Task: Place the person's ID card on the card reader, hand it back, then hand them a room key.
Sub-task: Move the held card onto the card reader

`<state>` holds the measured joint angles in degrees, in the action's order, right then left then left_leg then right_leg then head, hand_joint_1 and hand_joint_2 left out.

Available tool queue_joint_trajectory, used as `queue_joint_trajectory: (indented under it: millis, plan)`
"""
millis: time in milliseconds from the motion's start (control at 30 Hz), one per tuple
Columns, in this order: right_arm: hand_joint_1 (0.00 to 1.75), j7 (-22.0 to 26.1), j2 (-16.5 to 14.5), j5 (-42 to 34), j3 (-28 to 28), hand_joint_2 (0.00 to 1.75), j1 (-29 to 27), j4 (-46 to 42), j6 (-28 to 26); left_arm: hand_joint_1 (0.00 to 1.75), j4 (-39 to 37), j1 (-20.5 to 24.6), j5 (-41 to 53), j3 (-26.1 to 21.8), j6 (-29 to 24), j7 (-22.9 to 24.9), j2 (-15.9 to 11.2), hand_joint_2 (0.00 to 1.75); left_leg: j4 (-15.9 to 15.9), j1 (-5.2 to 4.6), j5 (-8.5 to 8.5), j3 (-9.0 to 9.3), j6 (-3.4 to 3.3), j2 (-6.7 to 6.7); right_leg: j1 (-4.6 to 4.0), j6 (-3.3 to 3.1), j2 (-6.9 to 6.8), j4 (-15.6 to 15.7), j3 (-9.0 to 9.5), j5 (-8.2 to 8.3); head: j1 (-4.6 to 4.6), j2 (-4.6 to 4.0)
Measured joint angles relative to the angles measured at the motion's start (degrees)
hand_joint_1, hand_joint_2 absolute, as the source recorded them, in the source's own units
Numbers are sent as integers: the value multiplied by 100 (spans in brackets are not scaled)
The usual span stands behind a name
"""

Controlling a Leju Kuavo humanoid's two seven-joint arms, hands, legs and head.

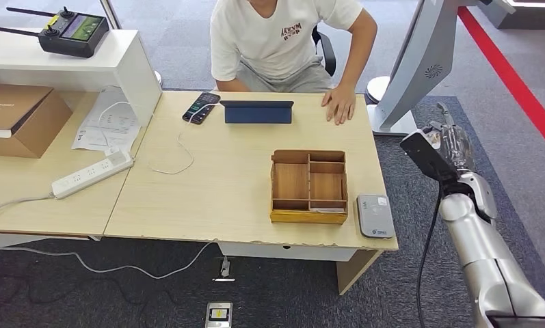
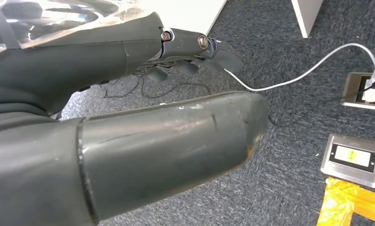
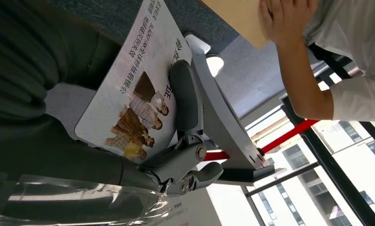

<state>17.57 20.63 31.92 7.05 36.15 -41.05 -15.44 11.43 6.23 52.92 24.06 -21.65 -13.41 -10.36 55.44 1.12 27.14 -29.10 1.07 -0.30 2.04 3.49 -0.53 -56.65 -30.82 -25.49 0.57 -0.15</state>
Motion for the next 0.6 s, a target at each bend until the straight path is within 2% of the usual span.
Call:
queue_joint_trajectory:
  millis: [600]
  plan:
    - [175, -185, -27, 108, 158, 175, -824, 219, 154, 0, -2, 1, 105, 0, -21, 10, 2, 0, 0, 0, 0, -5, 0, 1, 0, 0, 0, 0, -4, 0, 0, 0]
